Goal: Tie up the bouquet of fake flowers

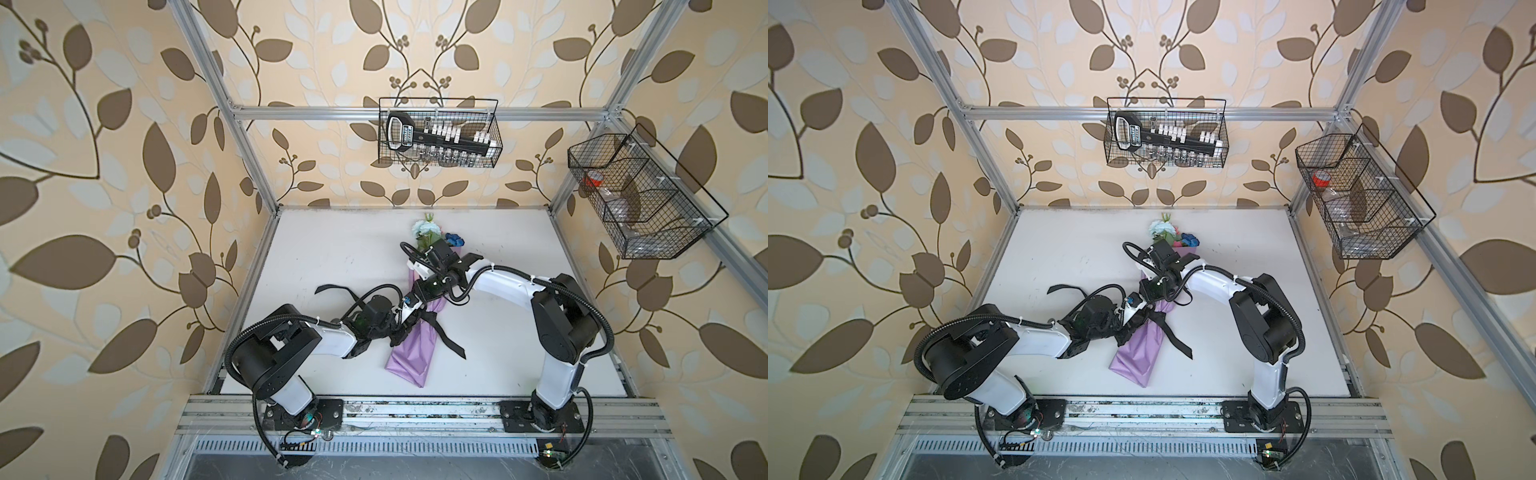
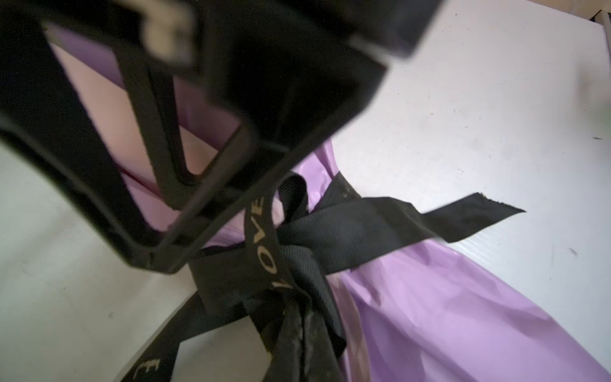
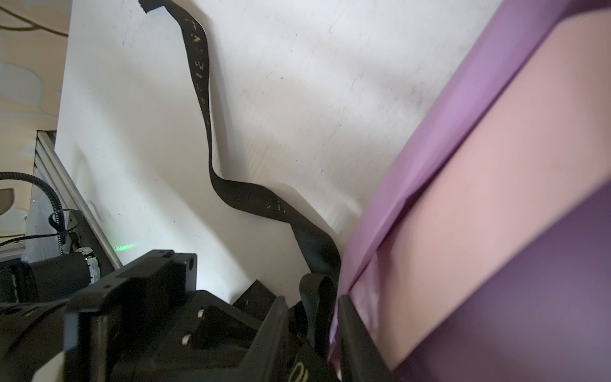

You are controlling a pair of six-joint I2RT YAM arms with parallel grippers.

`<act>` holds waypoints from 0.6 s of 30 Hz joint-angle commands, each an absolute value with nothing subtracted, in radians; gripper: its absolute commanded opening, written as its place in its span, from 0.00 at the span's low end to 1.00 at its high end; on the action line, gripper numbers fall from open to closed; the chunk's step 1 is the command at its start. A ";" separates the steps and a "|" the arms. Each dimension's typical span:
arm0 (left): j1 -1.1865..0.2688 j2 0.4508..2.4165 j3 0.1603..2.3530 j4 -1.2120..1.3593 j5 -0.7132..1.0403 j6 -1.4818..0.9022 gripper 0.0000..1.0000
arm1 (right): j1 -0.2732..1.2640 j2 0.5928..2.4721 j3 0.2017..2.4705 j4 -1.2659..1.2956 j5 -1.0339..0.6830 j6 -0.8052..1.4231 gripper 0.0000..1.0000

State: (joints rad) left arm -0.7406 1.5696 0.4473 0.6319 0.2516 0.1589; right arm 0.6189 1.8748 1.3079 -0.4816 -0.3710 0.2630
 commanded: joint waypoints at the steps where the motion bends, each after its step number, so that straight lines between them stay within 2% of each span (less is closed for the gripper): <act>1: -0.762 1.576 0.466 0.712 0.260 0.197 0.01 | 0.637 1.915 1.335 -0.488 -0.408 0.241 0.25; 3: -0.765 1.576 0.468 0.712 0.256 0.198 0.01 | 0.638 1.886 1.326 -0.484 -0.404 0.239 0.19; 10: -0.773 1.550 0.482 0.694 0.243 0.218 0.01 | 0.612 1.792 1.316 -0.486 -0.399 0.256 0.09; 13: -0.775 1.543 0.483 0.691 0.232 0.228 0.00 | 0.585 1.773 1.311 -0.473 -0.397 0.266 0.08; 18: -0.782 1.540 0.487 0.680 0.223 0.264 0.00 | 0.573 1.803 1.331 -0.442 -0.519 0.271 0.08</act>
